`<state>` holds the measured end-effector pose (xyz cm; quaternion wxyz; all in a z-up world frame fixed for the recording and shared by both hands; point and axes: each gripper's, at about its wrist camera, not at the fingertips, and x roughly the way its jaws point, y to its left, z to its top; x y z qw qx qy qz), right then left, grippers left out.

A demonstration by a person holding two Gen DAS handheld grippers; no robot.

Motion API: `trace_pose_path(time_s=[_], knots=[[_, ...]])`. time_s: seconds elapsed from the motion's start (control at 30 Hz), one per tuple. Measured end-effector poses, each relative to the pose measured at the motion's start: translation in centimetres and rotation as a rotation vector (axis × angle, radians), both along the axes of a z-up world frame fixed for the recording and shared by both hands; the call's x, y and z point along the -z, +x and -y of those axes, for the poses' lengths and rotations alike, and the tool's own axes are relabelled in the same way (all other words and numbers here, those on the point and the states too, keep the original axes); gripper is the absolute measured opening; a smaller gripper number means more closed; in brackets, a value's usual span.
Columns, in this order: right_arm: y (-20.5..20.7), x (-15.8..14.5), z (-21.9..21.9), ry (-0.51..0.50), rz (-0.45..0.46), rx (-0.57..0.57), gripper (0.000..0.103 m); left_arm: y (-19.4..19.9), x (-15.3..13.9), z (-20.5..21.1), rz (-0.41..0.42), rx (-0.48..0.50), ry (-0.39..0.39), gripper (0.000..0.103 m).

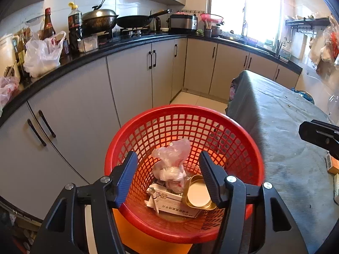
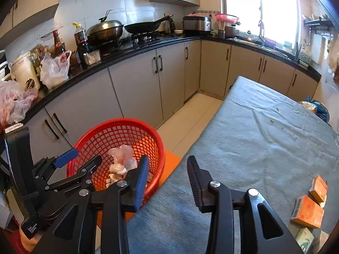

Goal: Collect trash
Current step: 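Move both tools back to the table toward the remaining items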

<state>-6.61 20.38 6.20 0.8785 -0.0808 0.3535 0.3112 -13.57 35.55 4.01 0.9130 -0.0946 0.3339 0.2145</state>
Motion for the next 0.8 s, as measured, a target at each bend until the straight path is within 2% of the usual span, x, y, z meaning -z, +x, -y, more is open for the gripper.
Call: trace_pose_path(time_s=[0.37, 0.57, 0.8], knots=[[-1.4, -0.7, 5.1, 0.032, 0.026, 0.063, 0.043, -0.4, -1.6, 4.0, 0.022, 0.062, 0.058, 0.06], [-2.4, -1.2, 8.8, 0.079, 0.015, 0.072, 0.043, 0.2, -2.1, 7.2, 0.009, 0.148, 0.034, 0.06], [-2.5, -1.0, 15.7, 0.147, -0.025, 0.146, 0.043, 1.2, -2.5, 12.5, -0.004, 0.298, 0.028, 0.065]])
